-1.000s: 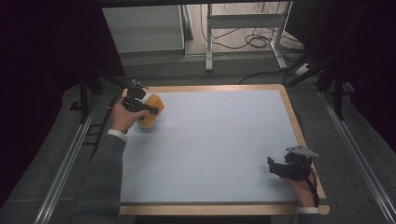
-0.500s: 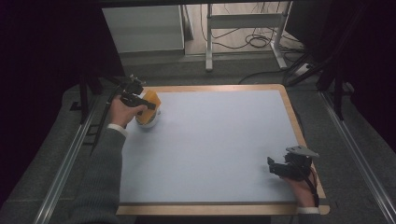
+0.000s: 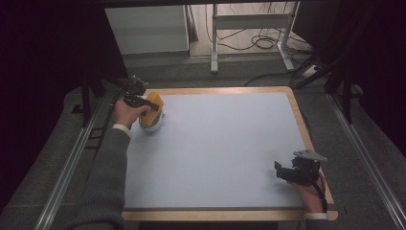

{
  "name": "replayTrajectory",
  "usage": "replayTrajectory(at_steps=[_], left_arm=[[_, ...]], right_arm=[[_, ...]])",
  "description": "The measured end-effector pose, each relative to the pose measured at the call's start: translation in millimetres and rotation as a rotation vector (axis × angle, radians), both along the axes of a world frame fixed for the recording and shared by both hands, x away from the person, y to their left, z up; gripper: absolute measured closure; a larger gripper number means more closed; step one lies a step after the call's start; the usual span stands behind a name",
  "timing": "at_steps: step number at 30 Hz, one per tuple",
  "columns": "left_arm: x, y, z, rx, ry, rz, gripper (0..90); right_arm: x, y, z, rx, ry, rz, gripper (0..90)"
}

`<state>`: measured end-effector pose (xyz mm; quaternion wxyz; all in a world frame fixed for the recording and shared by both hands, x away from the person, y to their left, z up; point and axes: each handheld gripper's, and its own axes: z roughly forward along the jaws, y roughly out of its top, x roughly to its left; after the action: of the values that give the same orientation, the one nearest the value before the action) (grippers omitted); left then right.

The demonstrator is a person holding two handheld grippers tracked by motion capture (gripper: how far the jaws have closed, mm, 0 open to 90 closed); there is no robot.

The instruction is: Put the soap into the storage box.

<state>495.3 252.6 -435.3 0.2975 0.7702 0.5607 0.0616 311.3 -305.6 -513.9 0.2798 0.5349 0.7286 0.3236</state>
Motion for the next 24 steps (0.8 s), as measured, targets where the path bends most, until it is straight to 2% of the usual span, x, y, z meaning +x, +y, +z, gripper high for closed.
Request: replayTrajectory(at_steps=[5,8,19,24], left_arm=[[5.5,2.8,-3.2,-0.015,0.002,0.024,60.9],[7.3,4.3,-4.9,-0.008,0.007,0.028,60.9],[7.9,17.9,-8.0,-0.018,0.003,0.075,60.9],[9.2,19.3,-10.5,-0.019,0.007,0.082,60.9]], right_arm=[[0.0,-0.1,-0.2,0.001,0.002,0.000,4.4],[0.3,-0.5,-0.6,0.003,-0.001,-0.004,4.3],[0.5,0.0,-1.3,0.000,0.002,-0.006,4.4],[0.5,1.0,-1.6,-0.003,0.003,-0.004,4.3]])
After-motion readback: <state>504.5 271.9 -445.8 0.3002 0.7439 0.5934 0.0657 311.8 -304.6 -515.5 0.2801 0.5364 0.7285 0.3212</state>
